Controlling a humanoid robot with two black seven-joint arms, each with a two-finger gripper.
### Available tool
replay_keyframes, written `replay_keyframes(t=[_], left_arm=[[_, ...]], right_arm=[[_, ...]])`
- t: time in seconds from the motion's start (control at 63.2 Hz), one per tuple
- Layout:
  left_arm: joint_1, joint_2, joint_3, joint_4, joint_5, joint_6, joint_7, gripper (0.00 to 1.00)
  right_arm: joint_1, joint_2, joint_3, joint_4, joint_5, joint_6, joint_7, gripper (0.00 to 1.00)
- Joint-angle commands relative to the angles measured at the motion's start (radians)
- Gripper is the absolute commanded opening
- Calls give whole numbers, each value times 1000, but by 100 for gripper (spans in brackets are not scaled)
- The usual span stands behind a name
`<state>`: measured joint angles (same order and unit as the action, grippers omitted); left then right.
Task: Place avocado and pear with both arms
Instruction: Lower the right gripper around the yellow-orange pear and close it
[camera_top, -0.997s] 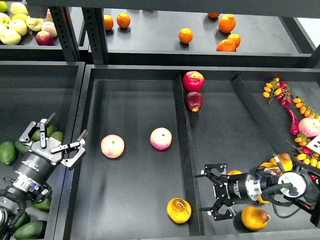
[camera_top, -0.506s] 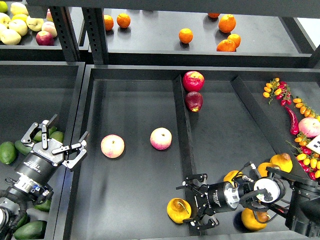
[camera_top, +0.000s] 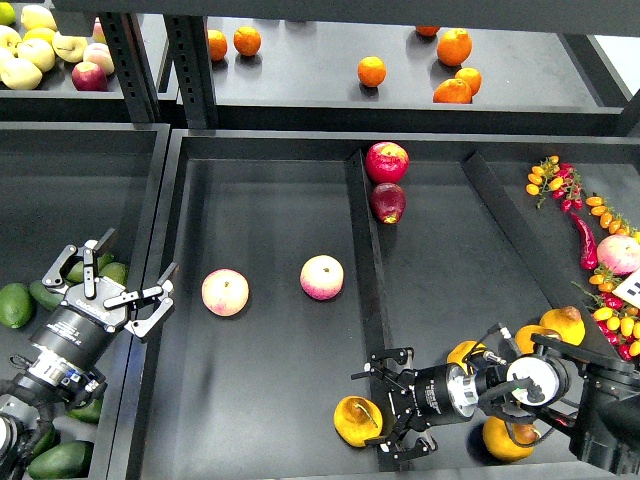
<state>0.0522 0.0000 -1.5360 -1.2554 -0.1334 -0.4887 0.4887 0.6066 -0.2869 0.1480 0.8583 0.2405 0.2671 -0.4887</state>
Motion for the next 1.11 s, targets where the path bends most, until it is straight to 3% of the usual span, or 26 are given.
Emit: replay_keyframes(t=[0.0,0.206,0.38,0.396,0.696,0.823,1.092], left_arm=[[0,0,1,-1,0,0,0,99],[0,0,-1,-1,0,0,0,99],[2,0,1,-1,0,0,0,99],[2,0,1,-1,0,0,0,99],[2,0,2,1,0,0,0,99],[2,0,2,1,0,0,0,99],[2,0,2,4,0,0,0,99]], right_arm=[[-4,14,5,-16,-24,0,0,100],[-7,32,16,-41,-46,-3,0,98],[-22,32,53,-45,-55,-5,0,88],[-27,32,73,-45,-62,-9,0,84],[-57,32,113,-56,-93,-17,0,63],[-62,32,119,-53,-92,-14,0,43],[-84,34,179,-44,-89,-8,0,20]])
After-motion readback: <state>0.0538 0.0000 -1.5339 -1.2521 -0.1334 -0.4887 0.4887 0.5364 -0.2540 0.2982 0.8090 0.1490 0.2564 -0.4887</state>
